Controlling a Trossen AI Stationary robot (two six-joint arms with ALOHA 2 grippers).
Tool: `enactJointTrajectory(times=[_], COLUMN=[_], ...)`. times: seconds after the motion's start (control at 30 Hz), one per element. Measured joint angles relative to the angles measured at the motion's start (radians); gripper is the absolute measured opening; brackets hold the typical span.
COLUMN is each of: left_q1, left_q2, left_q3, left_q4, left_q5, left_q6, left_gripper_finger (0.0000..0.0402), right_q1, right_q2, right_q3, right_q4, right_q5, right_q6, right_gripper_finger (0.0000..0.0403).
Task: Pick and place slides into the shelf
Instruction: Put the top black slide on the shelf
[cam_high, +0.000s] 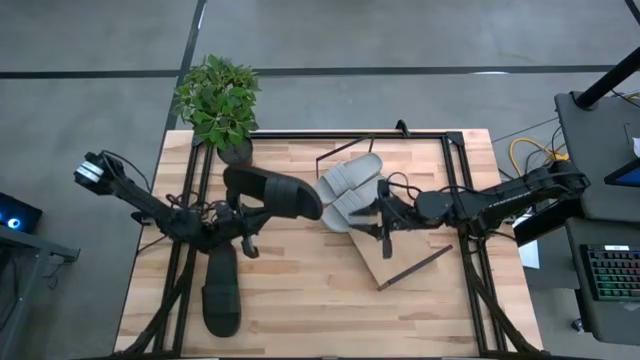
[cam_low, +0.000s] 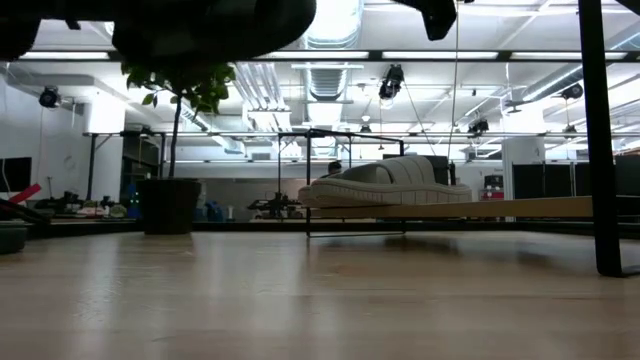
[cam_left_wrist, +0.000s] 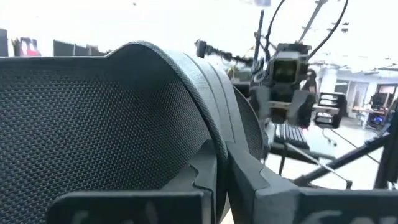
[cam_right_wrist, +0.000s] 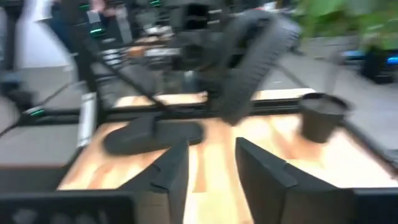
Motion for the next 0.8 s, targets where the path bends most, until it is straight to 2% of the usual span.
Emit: enactJointTrajectory(times=[0.1,0.23,0.5,0.8], left_q1=[0.001,0.001,0.003,0.008], left_q2=[0.067,0.151,0.258,0.344], left_q3=[0.007,0.054,0.168,0.257], left_q4=[0.130,0.211,0.213,0.212], left_q5=[0.002,0.002,0.002,0.003], left_q6=[0.097,0.221,0.378,0.488], left_gripper_finger=[0.0000,0.0000,0.0000,0.0000], right_q1=[-0.001,0.000,0.000,-0.012], right_q2=[0.001,0.018,0.034,0.035], right_q3=[0.000,0.000,0.001,0.000], right_q4=[0.048,0.140,0.173,0.203], right_q5=[0.091,0.087,0.037,0.043], right_q6=[-0.049,-0.114,-0.173,-0.210], right_gripper_finger=[0.0152,0.0172,0.0178,0.0180])
